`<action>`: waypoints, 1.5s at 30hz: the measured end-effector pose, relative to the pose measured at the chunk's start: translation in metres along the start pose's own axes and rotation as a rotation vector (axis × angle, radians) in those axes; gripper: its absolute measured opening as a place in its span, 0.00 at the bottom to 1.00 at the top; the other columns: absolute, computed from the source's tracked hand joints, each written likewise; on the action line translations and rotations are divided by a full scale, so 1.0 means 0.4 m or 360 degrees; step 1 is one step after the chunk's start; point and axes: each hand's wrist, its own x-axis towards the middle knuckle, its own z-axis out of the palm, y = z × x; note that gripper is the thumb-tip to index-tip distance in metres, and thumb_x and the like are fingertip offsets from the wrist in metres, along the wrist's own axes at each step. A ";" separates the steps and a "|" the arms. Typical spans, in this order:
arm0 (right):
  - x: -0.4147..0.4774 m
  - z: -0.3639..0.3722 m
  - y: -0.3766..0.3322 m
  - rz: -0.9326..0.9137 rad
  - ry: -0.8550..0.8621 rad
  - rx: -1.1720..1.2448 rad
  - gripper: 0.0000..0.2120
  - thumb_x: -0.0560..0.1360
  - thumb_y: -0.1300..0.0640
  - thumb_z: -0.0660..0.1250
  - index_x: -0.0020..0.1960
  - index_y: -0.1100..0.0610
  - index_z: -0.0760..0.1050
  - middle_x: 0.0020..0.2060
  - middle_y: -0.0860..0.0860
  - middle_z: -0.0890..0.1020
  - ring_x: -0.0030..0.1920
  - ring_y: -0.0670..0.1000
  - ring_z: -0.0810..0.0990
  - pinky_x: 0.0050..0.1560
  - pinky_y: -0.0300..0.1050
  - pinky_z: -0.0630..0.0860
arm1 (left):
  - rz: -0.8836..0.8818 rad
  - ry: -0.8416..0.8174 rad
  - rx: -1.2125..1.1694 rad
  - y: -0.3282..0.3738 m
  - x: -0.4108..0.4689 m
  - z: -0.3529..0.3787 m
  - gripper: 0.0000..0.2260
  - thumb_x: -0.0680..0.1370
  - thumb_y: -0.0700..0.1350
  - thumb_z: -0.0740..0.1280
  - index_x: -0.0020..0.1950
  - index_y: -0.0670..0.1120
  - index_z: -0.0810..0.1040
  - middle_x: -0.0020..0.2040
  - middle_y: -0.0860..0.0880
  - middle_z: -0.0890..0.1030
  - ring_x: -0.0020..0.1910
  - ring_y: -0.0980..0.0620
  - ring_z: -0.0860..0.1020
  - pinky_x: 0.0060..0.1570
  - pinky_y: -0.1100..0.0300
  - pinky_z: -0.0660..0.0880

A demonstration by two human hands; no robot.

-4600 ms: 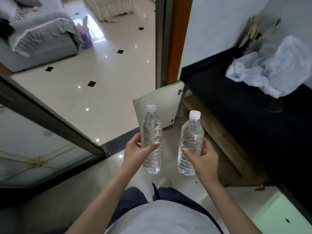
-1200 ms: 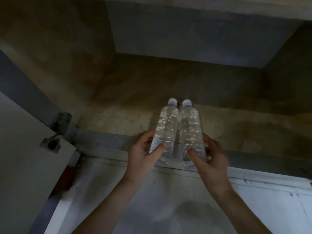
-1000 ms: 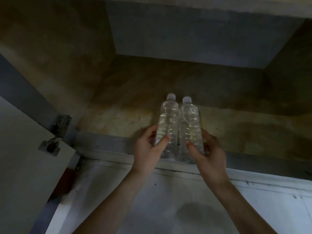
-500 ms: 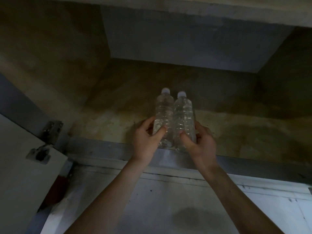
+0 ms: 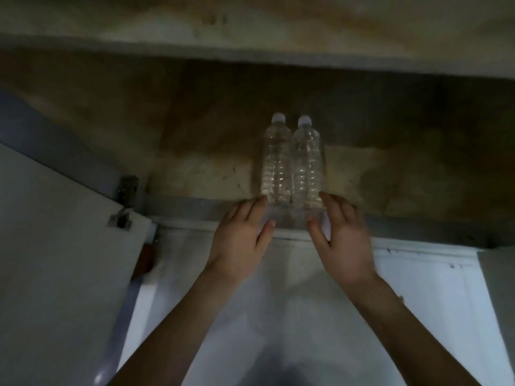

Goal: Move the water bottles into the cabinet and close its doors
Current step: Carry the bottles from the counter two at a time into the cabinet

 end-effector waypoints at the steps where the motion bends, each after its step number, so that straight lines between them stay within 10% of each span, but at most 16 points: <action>1: -0.031 -0.040 -0.020 0.0003 -0.0066 -0.0049 0.27 0.78 0.43 0.55 0.69 0.59 0.72 0.62 0.58 0.78 0.62 0.61 0.75 0.60 0.56 0.74 | 0.0054 0.0000 0.0075 0.021 -0.036 -0.044 0.23 0.80 0.53 0.57 0.68 0.40 0.76 0.61 0.42 0.81 0.59 0.43 0.79 0.61 0.54 0.73; 14: -0.289 -1.012 -0.537 -0.0034 -0.0391 -0.0213 0.25 0.79 0.45 0.56 0.63 0.62 0.77 0.55 0.59 0.82 0.54 0.61 0.80 0.54 0.56 0.78 | 0.0065 -0.0336 0.0062 0.642 -0.249 -0.971 0.19 0.80 0.51 0.59 0.59 0.40 0.80 0.54 0.43 0.83 0.52 0.42 0.79 0.53 0.50 0.78; 25: -0.319 -1.791 -0.886 -0.0010 0.0124 -0.0269 0.26 0.80 0.43 0.52 0.66 0.58 0.74 0.58 0.54 0.80 0.60 0.57 0.76 0.60 0.55 0.75 | 0.0300 0.0213 -0.0114 1.055 -0.164 -1.749 0.22 0.82 0.53 0.56 0.68 0.40 0.75 0.62 0.44 0.79 0.62 0.45 0.75 0.62 0.52 0.71; 31: -0.454 -1.860 -0.949 0.0144 0.0506 -0.0360 0.25 0.80 0.43 0.55 0.70 0.56 0.71 0.65 0.52 0.76 0.65 0.54 0.72 0.66 0.51 0.69 | 0.0696 0.0231 -0.0143 1.063 -0.180 -1.825 0.22 0.82 0.52 0.57 0.70 0.41 0.74 0.64 0.45 0.78 0.65 0.46 0.73 0.65 0.53 0.70; 45: -1.020 -1.706 -1.062 0.1281 0.0735 -0.0389 0.26 0.79 0.42 0.54 0.66 0.58 0.75 0.60 0.52 0.80 0.60 0.57 0.76 0.58 0.54 0.75 | 0.1477 -0.0827 -0.0192 1.135 -0.459 -1.617 0.27 0.80 0.58 0.50 0.67 0.43 0.77 0.63 0.48 0.80 0.64 0.47 0.74 0.65 0.54 0.70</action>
